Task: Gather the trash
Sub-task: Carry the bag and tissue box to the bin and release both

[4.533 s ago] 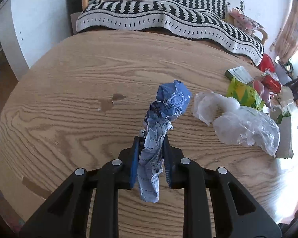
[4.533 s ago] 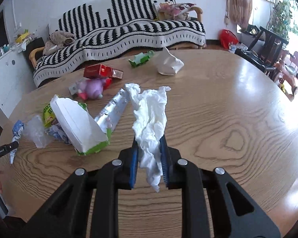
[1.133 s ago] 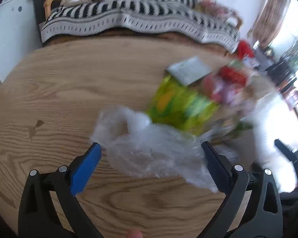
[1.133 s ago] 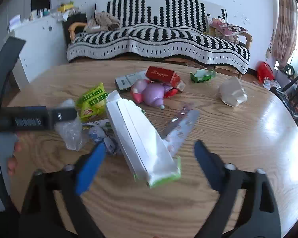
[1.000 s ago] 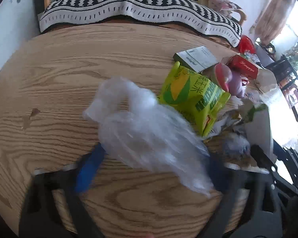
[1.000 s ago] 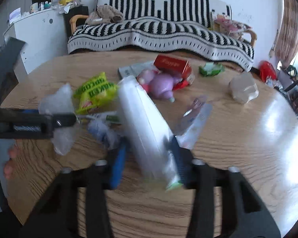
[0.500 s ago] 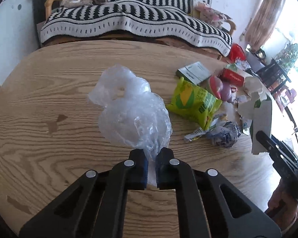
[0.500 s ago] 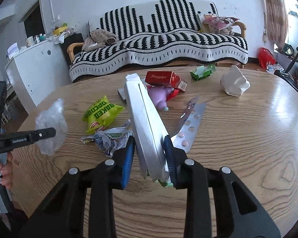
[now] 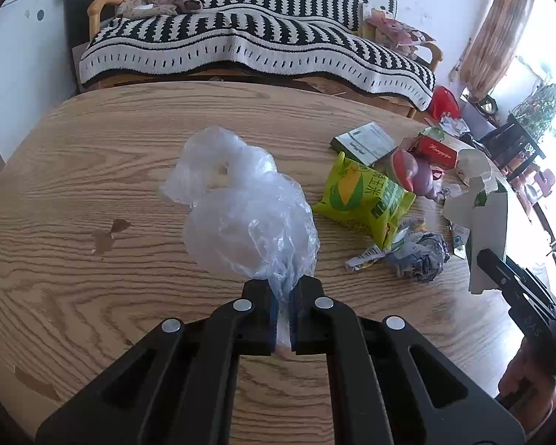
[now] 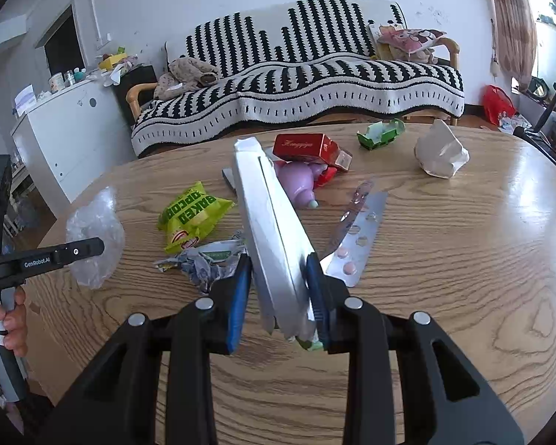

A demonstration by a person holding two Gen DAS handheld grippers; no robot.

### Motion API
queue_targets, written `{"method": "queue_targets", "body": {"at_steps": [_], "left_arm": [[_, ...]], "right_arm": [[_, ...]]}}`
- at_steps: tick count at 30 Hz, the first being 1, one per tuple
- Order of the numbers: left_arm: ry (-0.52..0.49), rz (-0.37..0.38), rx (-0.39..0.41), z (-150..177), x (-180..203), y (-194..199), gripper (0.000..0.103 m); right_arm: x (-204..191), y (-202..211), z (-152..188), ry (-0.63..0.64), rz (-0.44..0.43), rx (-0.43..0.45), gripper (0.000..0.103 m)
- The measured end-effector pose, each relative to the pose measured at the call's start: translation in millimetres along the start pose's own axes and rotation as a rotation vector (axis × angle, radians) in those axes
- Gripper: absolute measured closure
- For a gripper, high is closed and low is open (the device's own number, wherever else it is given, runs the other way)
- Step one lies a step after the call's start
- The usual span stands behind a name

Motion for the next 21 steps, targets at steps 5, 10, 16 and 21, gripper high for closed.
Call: {"method": "queue_targets", "body": {"at_steps": [5,10,16,21], "left_arm": [[-0.007,0.001,-0.005,1.0,1.7,-0.6,0.099],[-0.013,0.006,-0.007,1.4,2.7,-0.6,0.099],[-0.02,0.008,-0.007,1.0,5.4,0.4,0.099],[-0.022,0.047,0.065,-8.5,23.9,20.4,0.1]], "right_arm": [[-0.3,0.4,0.5,0.003,-0.002,0.0,0.072],[-1.6,0.0,2.1,0.005,-0.001,-0.01,0.072],[-2.3,0.4,2.3,-0.002,-0.009,-0.01,0.072],[4.3,27.7,-12.6,-0.072,-0.028,0.098,0.072]]}}
Point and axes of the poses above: each gripper's, at about its wrist camera, not at the fingertips, and y roughly against the way its jaws point, x to its right, z to its underside, the point moved 7 cm from there along -y, roughly the way its jaws point, and after that the axes turned 14 degrees about z, right-handed, at the moved point
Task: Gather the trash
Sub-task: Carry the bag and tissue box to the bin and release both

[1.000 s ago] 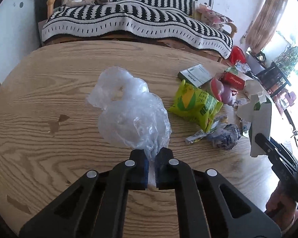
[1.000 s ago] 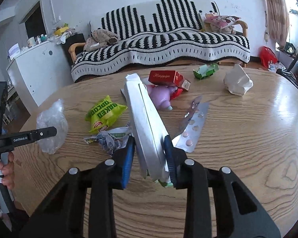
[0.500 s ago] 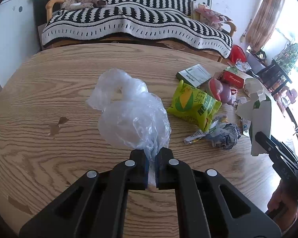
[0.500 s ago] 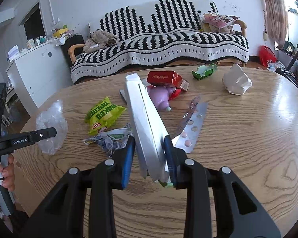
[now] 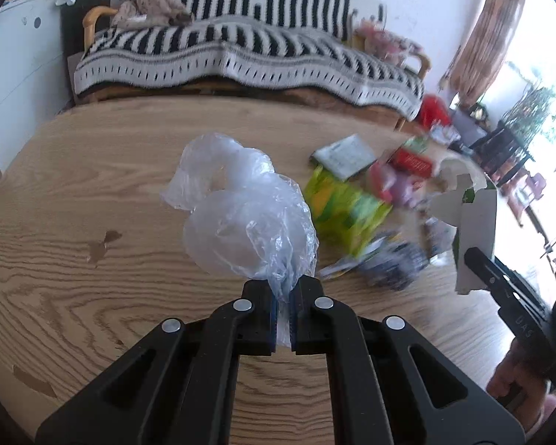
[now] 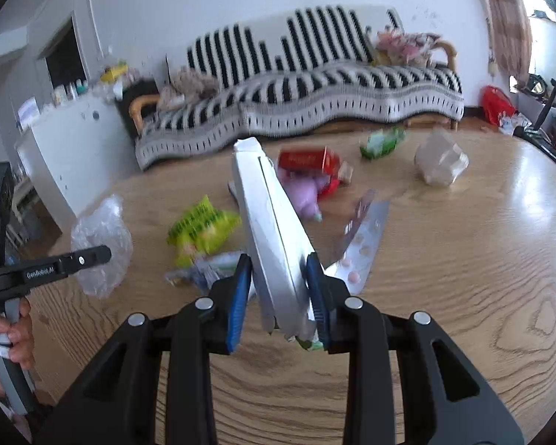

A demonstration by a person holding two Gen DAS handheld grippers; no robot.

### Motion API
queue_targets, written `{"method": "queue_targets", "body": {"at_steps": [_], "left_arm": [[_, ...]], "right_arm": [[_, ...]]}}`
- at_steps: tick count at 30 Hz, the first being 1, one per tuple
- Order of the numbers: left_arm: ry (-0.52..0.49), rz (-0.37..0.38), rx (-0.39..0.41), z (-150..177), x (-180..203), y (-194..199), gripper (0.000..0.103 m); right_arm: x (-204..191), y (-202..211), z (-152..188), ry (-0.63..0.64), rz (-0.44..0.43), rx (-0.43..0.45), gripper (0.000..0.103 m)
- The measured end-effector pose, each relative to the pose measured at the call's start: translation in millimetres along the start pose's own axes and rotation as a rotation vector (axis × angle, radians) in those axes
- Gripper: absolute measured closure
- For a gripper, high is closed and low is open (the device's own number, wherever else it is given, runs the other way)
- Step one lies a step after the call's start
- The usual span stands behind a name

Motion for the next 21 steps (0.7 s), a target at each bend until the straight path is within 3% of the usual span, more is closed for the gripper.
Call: {"method": "queue_targets", "body": {"at_steps": [5,9,15,18,21], "left_arm": [[-0.026,0.087,0.083,-2.9,51.7,31.8,0.1],[-0.088,0.196,0.064,31.3,122.2,47.4,0.1],[-0.245,0.442,-0.152,114.9,269.6,29.3,0.1],[-0.29,0.533,-0.304,168.5,326.7,5.3,0.1],[-0.284,0.577,-0.472,225.6,361.9,-30.9,0.1]], "right_arm": [[31.0,64.5,-19.8,-0.133,-0.019,0.102,0.073],[81.2,127.8,-15.2,-0.142,0.045,0.116,0.073],[183.4,203.3,26.1,-0.28,0.147,0.063,0.073],[237.1,218.1,80.6,-0.368,0.244,-0.038,0.072],[276.7,215.5,151.9,-0.497,0.258,-0.19,0.072]]}}
Point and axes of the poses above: each gripper's, at about its wrist camera, not at the fingertips, and y roughly against the way its jaws point, x to its right, z to its underside, the point moved 7 cm from there along -y, roughly the way its jaws point, and after that the axes turned 14 degrees about z, right-handed, at the moved point
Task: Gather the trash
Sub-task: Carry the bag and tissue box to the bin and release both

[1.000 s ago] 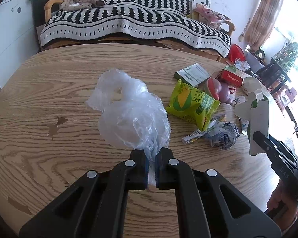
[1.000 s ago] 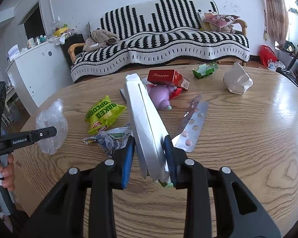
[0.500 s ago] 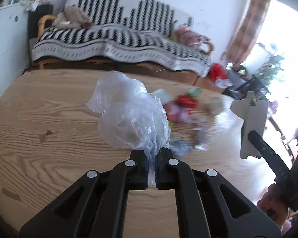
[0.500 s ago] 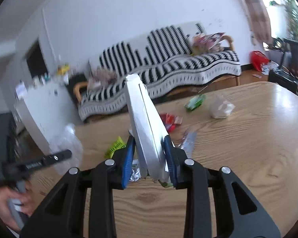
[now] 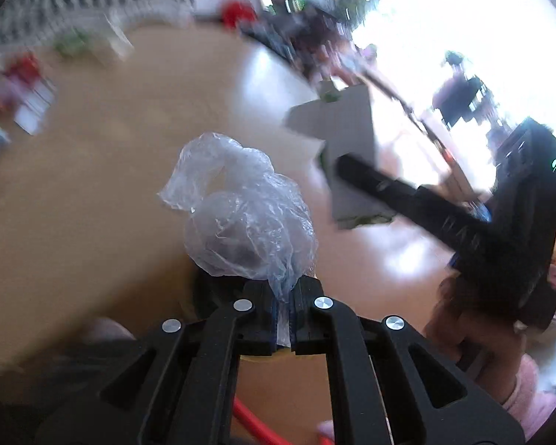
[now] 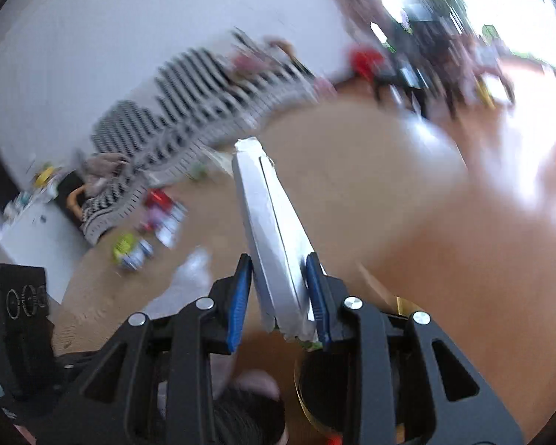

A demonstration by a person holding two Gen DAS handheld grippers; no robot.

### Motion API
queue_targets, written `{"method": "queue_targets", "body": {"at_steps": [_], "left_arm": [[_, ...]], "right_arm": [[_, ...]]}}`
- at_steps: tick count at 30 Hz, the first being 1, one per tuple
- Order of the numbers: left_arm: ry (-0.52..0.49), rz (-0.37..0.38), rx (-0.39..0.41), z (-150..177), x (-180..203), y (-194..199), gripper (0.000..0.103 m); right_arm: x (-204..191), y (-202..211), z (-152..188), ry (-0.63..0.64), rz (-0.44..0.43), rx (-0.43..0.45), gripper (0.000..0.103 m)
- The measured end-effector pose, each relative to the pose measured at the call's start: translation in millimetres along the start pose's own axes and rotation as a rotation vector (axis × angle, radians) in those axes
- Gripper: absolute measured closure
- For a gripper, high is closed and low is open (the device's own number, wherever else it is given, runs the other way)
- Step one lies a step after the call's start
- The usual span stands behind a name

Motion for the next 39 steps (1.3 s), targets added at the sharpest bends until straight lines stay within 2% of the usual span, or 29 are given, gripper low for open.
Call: {"method": "queue_targets", "body": {"at_steps": [2,7,22,23,24,25,26,27,30,34,39], "left_arm": [[0.035,0.0,-0.078,15.6,-1.3,-39.9,0.1],[0.037,-0.065,-0.166,30.3,-14.0,-75.4,0.1],[0.02,-0.091,-0.2,35.9,0.4,-107.3,0.1],[0.025,-0.099,-0.194,33.5,-1.9,-107.1,0.095],[0.037,-0.113,-0.188,34.0,-3.5,-107.0,0.068],[0.061,-0.127,-0.18,34.7,-9.6,-103.2,0.043],[0.077,-0.136,-0.163,33.7,-11.9,-101.1,0.006],[0.078,-0.15,-0.136,32.0,-11.7,-97.4,0.006],[0.033,-0.156,-0.136,30.0,-7.6,-88.5,0.006],[0.0,-0.167,-0.07,12.6,5.2,-67.9,0.006],[0.052,-0.028,-0.057,1.6,17.7,-56.7,0.006]], "right_arm": [[32.4,-15.0,22.9,-0.063,0.022,-0.07,0.072],[65.5,-30.7,46.2,-0.107,0.034,-0.129,0.073],[72.3,-46.0,37.9,-0.128,0.036,-0.16,0.071],[73.4,-46.2,38.0,-0.133,0.042,-0.174,0.071],[73.8,-47.1,37.6,-0.136,0.048,-0.185,0.065],[75.3,-47.6,36.7,-0.14,0.055,-0.192,0.043],[76.8,-45.3,33.8,-0.146,0.055,-0.185,0.029],[78.5,-41.9,30.2,-0.151,0.051,-0.17,0.013],[80.5,-32.6,19.7,-0.146,0.068,-0.118,0.006],[81.5,-20.5,3.3,-0.131,0.116,-0.015,0.006],[83.2,-18.3,-1.1,-0.151,0.121,0.001,0.006]]}}
Point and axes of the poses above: each gripper's, at about its wrist camera, not at the fingertips, and y roughly against the way its jaws point, x to its right, z to its underside, the point moved 7 cm from there along -y, roughly the way its jaws point, and after that the axes turned 14 degrees about z, right-handed, at the moved point
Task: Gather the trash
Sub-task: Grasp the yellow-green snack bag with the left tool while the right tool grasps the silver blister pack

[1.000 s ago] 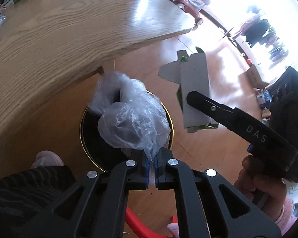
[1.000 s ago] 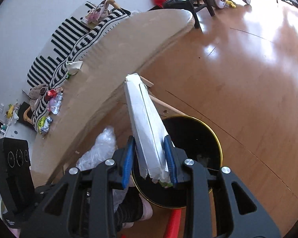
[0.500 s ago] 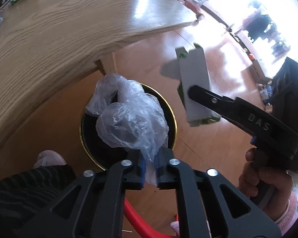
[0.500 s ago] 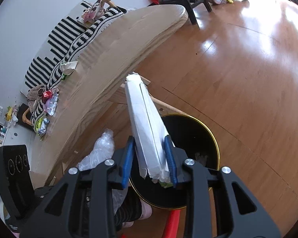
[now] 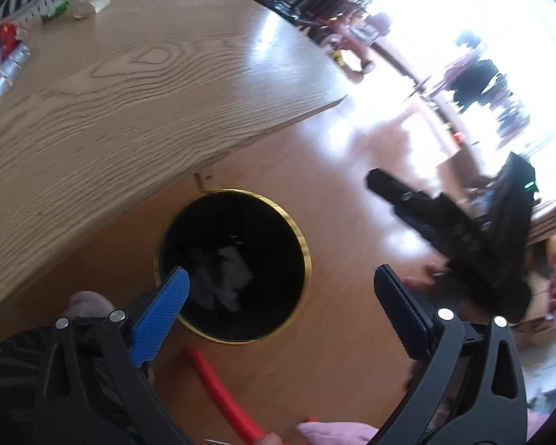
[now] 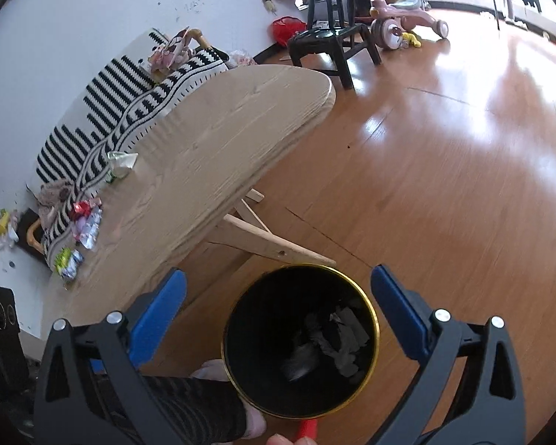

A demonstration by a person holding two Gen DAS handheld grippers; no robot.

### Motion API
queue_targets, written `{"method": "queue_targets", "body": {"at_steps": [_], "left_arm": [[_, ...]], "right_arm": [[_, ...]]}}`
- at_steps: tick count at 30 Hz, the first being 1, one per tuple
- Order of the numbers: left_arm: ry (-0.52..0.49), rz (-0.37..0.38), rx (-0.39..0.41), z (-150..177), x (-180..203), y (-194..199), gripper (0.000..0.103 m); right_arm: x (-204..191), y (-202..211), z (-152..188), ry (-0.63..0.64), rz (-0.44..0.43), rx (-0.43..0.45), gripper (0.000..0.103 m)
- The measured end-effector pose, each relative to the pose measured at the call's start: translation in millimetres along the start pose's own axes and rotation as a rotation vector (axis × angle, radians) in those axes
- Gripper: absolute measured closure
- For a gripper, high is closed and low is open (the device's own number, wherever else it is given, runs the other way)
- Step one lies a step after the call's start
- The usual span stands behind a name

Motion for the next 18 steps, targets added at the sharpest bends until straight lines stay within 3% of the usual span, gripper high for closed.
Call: {"method": "queue_targets", "body": {"at_steps": [9,12,15,18], "left_arm": [[0.045,0.063,0.003,1.7,-7.5,5.5,0.006],[0.03,0.056,0.063,-4.7,-15.7,35.8,0.006],[0.024,-0.025,0.215,-24.5,-36.8,97.2,0.006],[0.081,-0.205,0.373,-38.0,-89.6,171.8,0.006]], "right_arm": [[-3.0,-3.3,4.6,0.035,0.017,0.006,0.006],[-12.0,3.7,0.3,0.064,0.027,0.05,0.006],[-38.0,11.9,-11.2,0.121,0.029,0.118,0.006],[-84.2,15.1,-22.3,0.19,-0.012,0.163,0.007]]}}
Point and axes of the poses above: each gripper's, at about its wrist camera, not at the fingertips, and y roughly against the way its jaws point, x to its right, z to its underside, the point moved 7 cm from there along -y, roughly the way its jaws point, and after that the axes turned 14 degrees about z, right-handed, at the moved point
